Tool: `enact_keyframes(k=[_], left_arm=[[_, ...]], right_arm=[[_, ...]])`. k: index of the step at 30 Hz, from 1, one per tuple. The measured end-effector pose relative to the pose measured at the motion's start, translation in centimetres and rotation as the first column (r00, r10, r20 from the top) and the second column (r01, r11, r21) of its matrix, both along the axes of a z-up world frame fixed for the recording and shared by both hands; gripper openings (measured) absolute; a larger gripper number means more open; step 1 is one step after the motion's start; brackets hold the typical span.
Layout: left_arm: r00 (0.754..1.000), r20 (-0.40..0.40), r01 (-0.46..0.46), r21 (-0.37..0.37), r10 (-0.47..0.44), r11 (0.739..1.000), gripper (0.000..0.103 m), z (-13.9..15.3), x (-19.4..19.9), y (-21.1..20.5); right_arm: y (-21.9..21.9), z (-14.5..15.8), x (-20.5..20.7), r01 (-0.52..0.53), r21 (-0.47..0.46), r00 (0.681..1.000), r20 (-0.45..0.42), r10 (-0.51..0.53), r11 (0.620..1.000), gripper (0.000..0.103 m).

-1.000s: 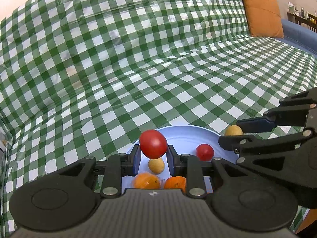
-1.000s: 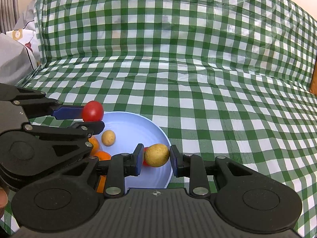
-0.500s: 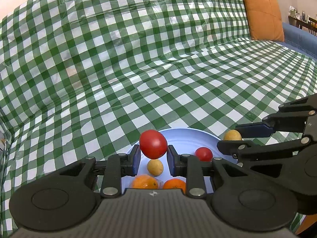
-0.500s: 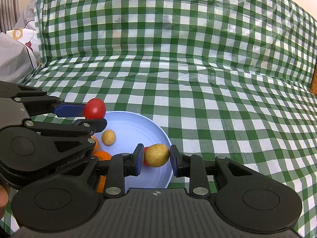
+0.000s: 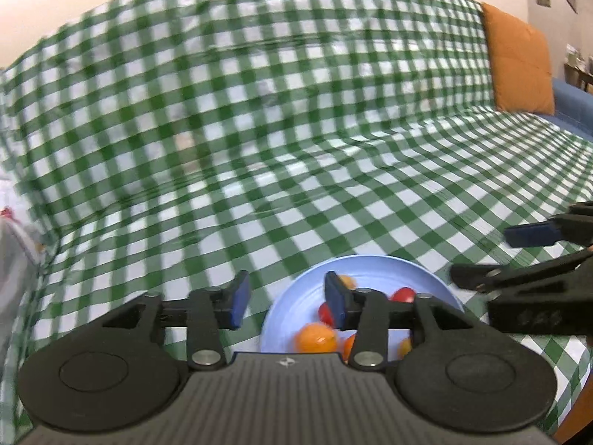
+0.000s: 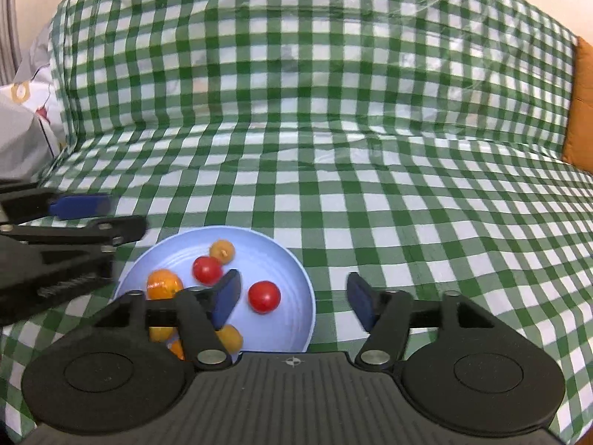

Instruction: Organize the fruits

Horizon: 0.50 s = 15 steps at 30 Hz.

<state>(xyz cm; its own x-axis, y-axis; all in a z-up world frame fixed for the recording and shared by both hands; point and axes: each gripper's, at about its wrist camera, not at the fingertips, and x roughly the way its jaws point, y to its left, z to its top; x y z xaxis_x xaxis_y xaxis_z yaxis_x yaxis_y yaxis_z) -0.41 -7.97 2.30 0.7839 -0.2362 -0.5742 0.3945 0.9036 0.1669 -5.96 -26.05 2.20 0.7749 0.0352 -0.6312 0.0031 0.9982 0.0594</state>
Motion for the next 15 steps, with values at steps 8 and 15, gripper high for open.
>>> enact_keyframes(k=[8, 15], left_arm=[[0.997, 0.059, -0.057, 0.033, 0.055, 0.998, 0.077, 1.4, -5.3, 2.7], [0.99, -0.056, -0.128, 0.002, 0.128, 0.992, 0.086, 0.1, -9.0, 3.4]], right_arm=[[-1.6, 0.8, -4.8, 0.073, 0.074, 0.993, 0.086, -0.079, 0.995, 0.102], [-0.4, -1.4, -9.2, 0.11, 0.076, 0.992, 0.056, -0.114, 0.991, 0.102]])
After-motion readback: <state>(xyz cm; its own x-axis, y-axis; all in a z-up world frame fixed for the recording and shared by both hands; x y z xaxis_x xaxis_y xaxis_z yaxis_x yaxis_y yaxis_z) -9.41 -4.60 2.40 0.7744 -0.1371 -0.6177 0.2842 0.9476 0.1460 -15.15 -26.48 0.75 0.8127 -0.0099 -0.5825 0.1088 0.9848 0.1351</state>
